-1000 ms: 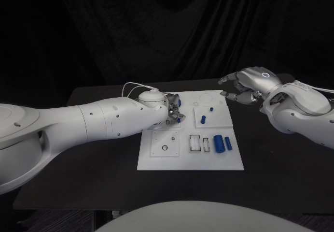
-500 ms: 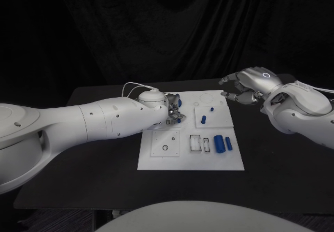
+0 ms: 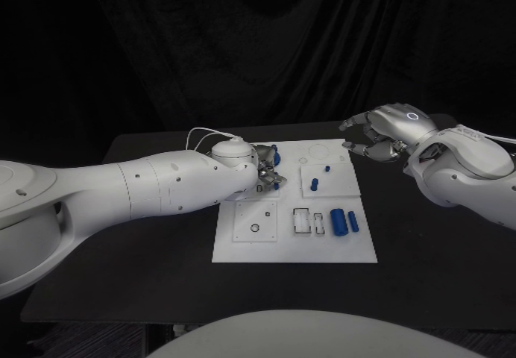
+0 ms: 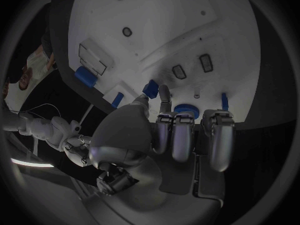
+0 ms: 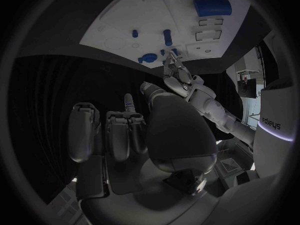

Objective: Assemble the parts on the task board

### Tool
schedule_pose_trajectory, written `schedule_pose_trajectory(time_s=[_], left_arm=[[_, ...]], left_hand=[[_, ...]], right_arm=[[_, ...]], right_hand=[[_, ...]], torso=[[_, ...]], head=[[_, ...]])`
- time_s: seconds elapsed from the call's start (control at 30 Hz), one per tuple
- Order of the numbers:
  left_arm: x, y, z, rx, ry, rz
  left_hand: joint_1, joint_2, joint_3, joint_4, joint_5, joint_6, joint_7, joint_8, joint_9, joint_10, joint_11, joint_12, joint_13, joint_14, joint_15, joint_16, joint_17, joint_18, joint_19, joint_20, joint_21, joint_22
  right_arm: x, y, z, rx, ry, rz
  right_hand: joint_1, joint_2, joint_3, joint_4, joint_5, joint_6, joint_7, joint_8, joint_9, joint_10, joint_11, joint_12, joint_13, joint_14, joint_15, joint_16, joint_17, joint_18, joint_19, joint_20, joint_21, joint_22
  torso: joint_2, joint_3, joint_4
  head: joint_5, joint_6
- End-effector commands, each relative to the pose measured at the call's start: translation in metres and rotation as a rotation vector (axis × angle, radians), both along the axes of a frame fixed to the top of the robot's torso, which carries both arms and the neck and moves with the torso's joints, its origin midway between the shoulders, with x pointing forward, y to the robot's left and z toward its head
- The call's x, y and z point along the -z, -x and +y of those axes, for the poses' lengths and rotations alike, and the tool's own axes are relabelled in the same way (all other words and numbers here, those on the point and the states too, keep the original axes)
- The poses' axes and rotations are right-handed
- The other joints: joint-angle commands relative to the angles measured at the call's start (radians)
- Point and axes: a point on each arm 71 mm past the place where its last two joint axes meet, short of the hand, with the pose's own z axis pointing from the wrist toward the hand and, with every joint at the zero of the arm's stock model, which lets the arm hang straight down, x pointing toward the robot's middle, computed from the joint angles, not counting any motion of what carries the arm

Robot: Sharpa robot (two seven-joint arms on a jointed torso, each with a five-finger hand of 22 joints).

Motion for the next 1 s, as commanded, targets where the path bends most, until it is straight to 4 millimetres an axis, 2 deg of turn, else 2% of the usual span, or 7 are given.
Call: schedule_pose_trajectory(time_s=[0.03, 0.47, 0.77, 1.0], left_arm=[[-0.0014, 0.0017, -0.0029, 0.016, 0.028, -0.017], [-0.0016, 0.0058, -0.0010, 0.020, 0.029, -0.010], [-0.0001, 0.0051, 0.0013, 0.015, 0.009, 0.004], [0.0011, 0.0046, 0.0028, 0.014, -0.003, 0.014]], left_hand=[[-0.011, 0.002, -0.003, 0.000, 0.004, -0.007, 0.004, -0.009, 0.000, 0.106, 0.009, 0.003, 0.260, 0.104, 0.008, 0.003, 0.263, -0.001, 0.069, 0.006, -0.005, 0.221], [-0.016, 0.005, -0.003, 0.001, 0.009, -0.008, 0.005, -0.016, 0.000, 0.106, 0.011, 0.003, 0.260, 0.104, 0.009, 0.003, 0.263, 0.000, 0.068, 0.006, -0.006, 0.220], [0.003, 0.002, 0.007, -0.006, 0.045, 0.002, 0.004, -0.028, 0.002, 0.106, 0.010, 0.003, 0.260, 0.104, 0.010, 0.003, 0.263, 0.000, 0.068, 0.007, -0.007, 0.219], [0.008, 0.000, 0.009, -0.007, 0.050, 0.003, 0.004, -0.031, 0.002, 0.106, 0.010, 0.003, 0.260, 0.104, 0.010, 0.003, 0.263, 0.000, 0.068, 0.007, -0.007, 0.219]], right_arm=[[0.0006, -0.0001, -0.0015, 0.021, 0.000, 0.003], [0.0007, -0.0006, -0.0020, 0.022, 0.001, 0.003], [0.0012, -0.0012, -0.0016, 0.021, 0.005, 0.007], [0.0016, -0.0016, -0.0009, 0.020, 0.008, 0.010]], right_hand=[[0.009, 0.001, 0.006, -0.001, -0.005, 0.007, 0.001, 0.004, -0.001, 0.104, 0.004, 0.003, 0.263, 0.103, 0.007, 0.005, 0.262, -0.014, 0.022, 0.004, -0.006, 0.210], [0.010, 0.001, 0.007, -0.002, -0.005, 0.007, 0.001, 0.003, -0.002, 0.104, 0.005, 0.003, 0.263, 0.104, 0.007, 0.005, 0.263, -0.014, 0.022, 0.005, -0.006, 0.210], [0.010, 0.002, 0.007, -0.002, -0.005, 0.007, 0.002, 0.003, -0.002, 0.104, 0.005, 0.003, 0.263, 0.103, 0.007, 0.005, 0.262, -0.014, 0.022, 0.005, -0.006, 0.210], [0.011, 0.003, 0.009, -0.002, -0.005, 0.008, 0.002, 0.003, -0.003, 0.104, 0.005, 0.003, 0.263, 0.103, 0.007, 0.004, 0.261, -0.013, 0.022, 0.005, -0.007, 0.209]], torso=[[0.000, -0.0005, -0.0001], [0.001, 0.0002, -0.0009], [-0.001, 0.0011, 0.0015], [-0.001, -0.0004, 0.0008]], head=[[0.003, 0.000], [0.007, 0.000], [0.007, 0.000], [0.010, 0.000]])
